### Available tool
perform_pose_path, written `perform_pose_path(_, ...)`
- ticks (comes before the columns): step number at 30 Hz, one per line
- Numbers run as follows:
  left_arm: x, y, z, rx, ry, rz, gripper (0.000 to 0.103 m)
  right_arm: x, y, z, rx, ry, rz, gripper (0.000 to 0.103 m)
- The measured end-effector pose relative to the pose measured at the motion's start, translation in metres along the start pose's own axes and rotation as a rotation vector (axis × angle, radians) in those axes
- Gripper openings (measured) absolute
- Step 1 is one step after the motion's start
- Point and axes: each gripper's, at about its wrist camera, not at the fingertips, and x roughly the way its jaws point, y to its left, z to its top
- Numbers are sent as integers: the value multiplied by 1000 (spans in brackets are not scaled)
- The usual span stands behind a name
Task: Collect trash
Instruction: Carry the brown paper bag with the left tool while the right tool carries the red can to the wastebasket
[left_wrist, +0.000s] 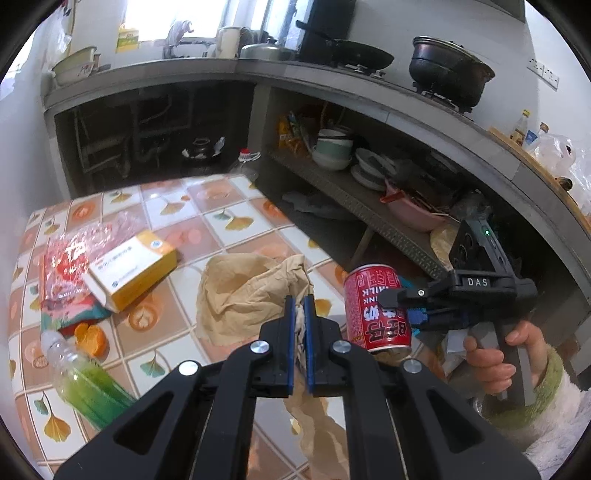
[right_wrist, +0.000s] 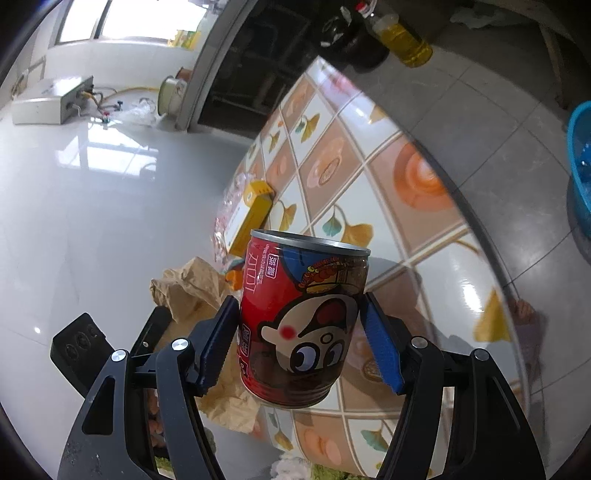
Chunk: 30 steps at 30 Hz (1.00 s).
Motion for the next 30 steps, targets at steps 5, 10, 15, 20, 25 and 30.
perform_pose_path(5,10,-20,14,18,-2,-39,4,-35,-14,-1,23,-47,7,63)
perform_pose_path(10,31,-47,31,47,4,-99,4,-69,-31,-3,52,-111,1,63)
perform_pose_path(15,57,-79,46,79,22,-165,4,-108,-54,-6,90,-183,-15,63)
perform_pose_path(20,88,-118,61,132,51,-222,4,-142,-81,-9,141,-249,-39,63)
perform_pose_path(25,128,-161,77,177,99,-286,4,-168,-109,-13,195,-308,-75,63)
perform_pose_path(30,177,-203,85,213,176,-333,4,-192,-141,-15,265,-364,-103,63)
